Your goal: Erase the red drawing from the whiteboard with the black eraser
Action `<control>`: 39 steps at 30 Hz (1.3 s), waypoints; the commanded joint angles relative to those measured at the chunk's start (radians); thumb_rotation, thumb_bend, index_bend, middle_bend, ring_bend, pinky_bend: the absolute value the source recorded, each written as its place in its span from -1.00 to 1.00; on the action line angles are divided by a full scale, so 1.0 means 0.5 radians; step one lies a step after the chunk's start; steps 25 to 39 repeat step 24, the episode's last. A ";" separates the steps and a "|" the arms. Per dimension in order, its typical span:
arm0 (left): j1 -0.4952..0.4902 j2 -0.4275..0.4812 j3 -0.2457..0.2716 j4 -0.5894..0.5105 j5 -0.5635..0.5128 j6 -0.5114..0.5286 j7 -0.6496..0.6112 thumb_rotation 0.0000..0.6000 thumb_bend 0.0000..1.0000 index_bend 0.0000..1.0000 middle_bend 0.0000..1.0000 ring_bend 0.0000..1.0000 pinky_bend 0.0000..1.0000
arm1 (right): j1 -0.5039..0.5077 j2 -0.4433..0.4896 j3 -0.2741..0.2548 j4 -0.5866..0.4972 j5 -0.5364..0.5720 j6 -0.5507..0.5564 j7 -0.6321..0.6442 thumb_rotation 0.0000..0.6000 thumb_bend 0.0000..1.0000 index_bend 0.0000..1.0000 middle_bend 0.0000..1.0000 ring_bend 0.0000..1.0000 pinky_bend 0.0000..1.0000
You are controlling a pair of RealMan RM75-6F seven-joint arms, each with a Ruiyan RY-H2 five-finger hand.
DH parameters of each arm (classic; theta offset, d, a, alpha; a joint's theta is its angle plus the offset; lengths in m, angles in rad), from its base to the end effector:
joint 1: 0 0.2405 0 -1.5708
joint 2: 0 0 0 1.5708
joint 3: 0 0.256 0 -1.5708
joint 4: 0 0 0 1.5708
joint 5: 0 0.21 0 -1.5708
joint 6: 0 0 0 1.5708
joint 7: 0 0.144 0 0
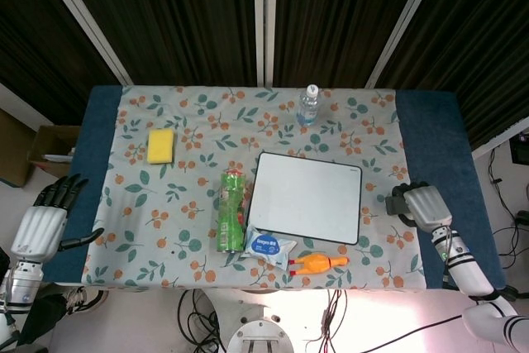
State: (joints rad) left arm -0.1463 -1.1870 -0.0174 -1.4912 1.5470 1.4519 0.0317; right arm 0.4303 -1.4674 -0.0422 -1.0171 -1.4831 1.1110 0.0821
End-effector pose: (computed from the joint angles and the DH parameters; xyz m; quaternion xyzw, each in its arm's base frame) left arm -0.3159 0.1950 0.1371 -0.6454 -0.3511 -0.3698 0.5688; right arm -0.3425 -0.2880 0.0518 0.7406 -0.3491 0.2774 0.5028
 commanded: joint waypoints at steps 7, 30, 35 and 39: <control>0.006 -0.009 -0.006 0.013 0.007 0.027 0.001 -1.00 -0.96 -0.82 -0.87 -0.90 -0.70 | -0.032 0.082 0.012 -0.111 -0.023 0.037 0.039 1.00 -1.00 -1.00 -1.00 -1.00 -1.00; 0.028 0.063 -0.053 -0.051 -0.063 0.066 0.092 -1.00 -0.96 -0.82 -0.87 -0.90 -0.70 | -0.632 0.623 0.205 -0.652 0.216 0.934 -0.040 1.00 -1.00 -1.00 -1.00 -1.00 -1.00; 0.028 0.063 -0.053 -0.051 -0.063 0.066 0.092 -1.00 -0.96 -0.82 -0.87 -0.90 -0.70 | -0.632 0.623 0.205 -0.652 0.216 0.934 -0.040 1.00 -1.00 -1.00 -1.00 -1.00 -1.00; 0.028 0.063 -0.053 -0.051 -0.063 0.066 0.092 -1.00 -0.96 -0.82 -0.87 -0.90 -0.70 | -0.632 0.623 0.205 -0.652 0.216 0.934 -0.040 1.00 -1.00 -1.00 -1.00 -1.00 -1.00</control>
